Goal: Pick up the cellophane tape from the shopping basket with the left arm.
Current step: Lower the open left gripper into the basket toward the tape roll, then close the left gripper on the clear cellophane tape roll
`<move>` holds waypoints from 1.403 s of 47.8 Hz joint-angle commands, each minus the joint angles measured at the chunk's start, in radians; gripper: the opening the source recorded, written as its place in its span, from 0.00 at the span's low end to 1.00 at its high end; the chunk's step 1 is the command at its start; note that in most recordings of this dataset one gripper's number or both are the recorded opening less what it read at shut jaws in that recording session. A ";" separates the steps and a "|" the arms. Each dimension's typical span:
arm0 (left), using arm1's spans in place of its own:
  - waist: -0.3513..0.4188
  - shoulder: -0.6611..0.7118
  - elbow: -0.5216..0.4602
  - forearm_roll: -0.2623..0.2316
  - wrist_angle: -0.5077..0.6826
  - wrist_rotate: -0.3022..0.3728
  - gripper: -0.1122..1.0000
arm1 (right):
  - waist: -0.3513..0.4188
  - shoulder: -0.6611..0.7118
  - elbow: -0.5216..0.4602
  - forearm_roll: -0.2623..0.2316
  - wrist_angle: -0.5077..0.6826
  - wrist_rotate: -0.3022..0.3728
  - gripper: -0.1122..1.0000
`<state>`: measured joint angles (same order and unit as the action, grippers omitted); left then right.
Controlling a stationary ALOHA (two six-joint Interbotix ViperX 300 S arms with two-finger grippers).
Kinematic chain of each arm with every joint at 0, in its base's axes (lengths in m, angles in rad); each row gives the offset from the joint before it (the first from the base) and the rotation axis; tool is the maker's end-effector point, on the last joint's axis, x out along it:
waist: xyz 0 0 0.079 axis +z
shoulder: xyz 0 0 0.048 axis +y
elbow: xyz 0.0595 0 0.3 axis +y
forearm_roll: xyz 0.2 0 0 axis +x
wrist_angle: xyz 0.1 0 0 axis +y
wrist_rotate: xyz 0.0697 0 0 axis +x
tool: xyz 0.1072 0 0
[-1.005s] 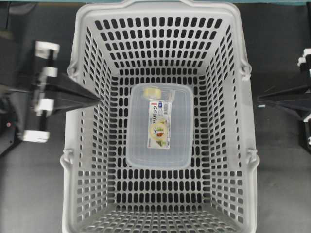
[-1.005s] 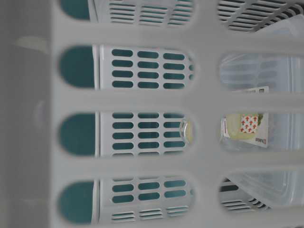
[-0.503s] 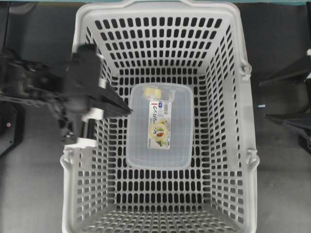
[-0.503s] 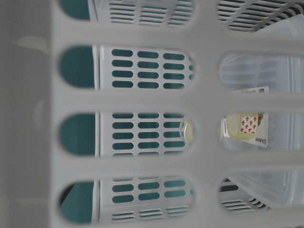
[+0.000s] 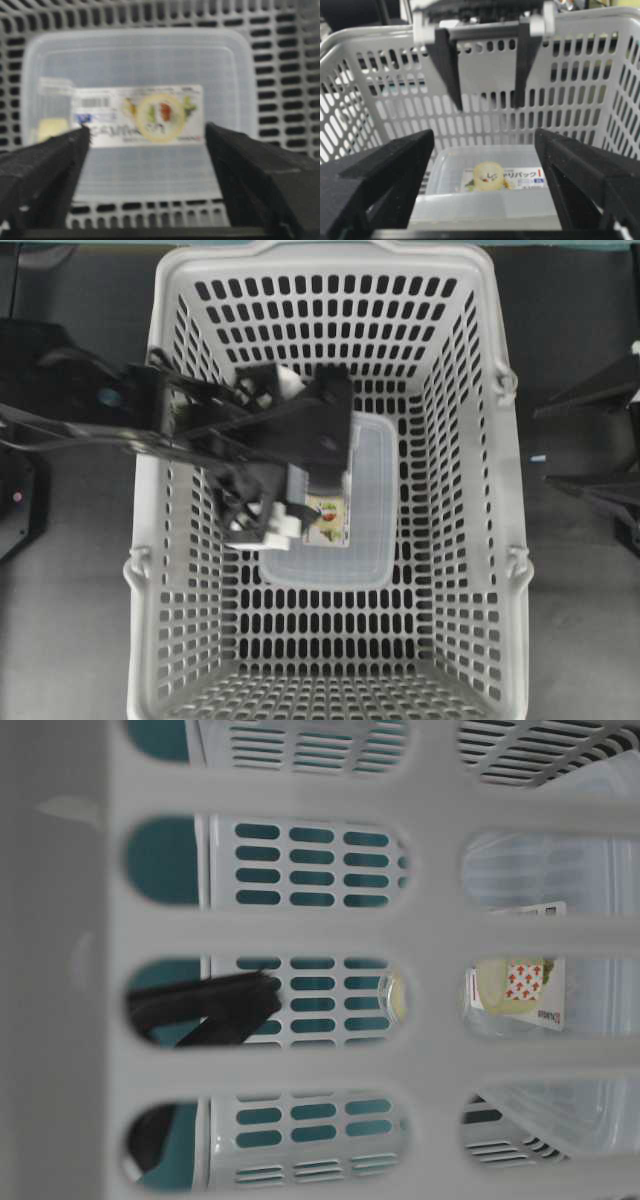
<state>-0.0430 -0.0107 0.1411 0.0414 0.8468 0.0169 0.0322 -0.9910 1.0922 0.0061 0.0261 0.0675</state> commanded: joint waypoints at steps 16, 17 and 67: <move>-0.018 0.173 -0.103 0.003 0.124 0.000 0.91 | 0.002 -0.015 -0.018 0.003 -0.011 0.002 0.80; -0.018 0.178 -0.103 0.003 0.126 -0.002 0.91 | 0.002 -0.018 -0.020 0.003 -0.012 0.002 0.80; -0.028 0.272 -0.098 0.003 0.120 0.002 0.66 | 0.002 -0.029 0.005 0.003 -0.012 0.003 0.80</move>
<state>-0.0706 0.2684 0.0522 0.0430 0.9679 0.0123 0.0307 -1.0247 1.1045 0.0061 0.0245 0.0690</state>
